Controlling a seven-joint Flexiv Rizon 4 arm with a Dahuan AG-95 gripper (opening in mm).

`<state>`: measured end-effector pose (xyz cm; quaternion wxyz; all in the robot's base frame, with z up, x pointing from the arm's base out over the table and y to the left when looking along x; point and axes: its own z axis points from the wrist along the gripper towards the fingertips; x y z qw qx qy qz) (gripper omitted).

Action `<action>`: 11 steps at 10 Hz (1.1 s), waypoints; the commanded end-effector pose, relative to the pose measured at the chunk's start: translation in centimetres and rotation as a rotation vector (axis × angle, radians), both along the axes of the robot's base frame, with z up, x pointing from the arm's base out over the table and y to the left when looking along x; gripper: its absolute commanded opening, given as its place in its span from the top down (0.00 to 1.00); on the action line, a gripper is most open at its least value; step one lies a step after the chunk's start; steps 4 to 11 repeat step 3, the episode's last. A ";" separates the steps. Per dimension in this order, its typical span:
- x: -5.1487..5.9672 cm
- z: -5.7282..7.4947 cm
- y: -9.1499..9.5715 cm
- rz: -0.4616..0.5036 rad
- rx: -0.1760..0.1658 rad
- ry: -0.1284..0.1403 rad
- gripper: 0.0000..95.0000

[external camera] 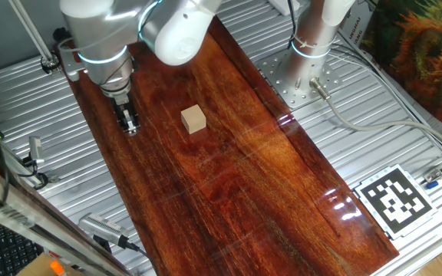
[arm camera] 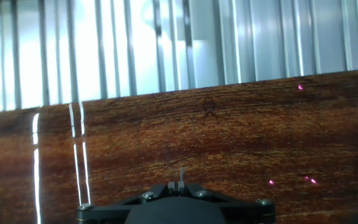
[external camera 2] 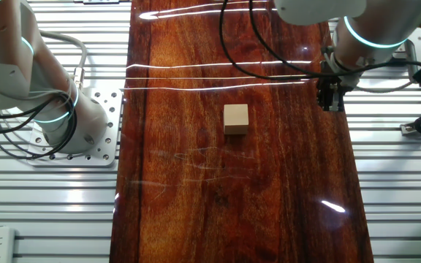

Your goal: Use the gripper to push the small block from left to right

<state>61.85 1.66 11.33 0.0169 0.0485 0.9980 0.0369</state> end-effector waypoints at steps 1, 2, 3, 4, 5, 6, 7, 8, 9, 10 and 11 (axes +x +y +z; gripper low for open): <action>-0.3 0.1 -0.1 -0.052 -0.009 0.008 1.00; -0.3 0.1 -0.1 -0.048 -0.010 0.011 1.00; -0.3 0.1 -0.1 -0.042 -0.008 0.011 1.00; -0.3 0.1 -0.1 -0.042 -0.008 0.011 1.00; -0.3 0.1 -0.1 -0.042 -0.008 0.011 1.00; -0.3 0.1 -0.1 -0.042 -0.008 0.011 1.00; -0.3 0.1 -0.1 -0.042 -0.008 0.011 1.00; -0.3 0.1 -0.1 -0.042 -0.008 0.011 1.00; -0.3 0.1 -0.1 -0.042 -0.008 0.011 1.00; -0.3 0.1 -0.1 -0.042 -0.008 0.011 1.00; -0.3 0.1 -0.1 -0.042 -0.008 0.011 1.00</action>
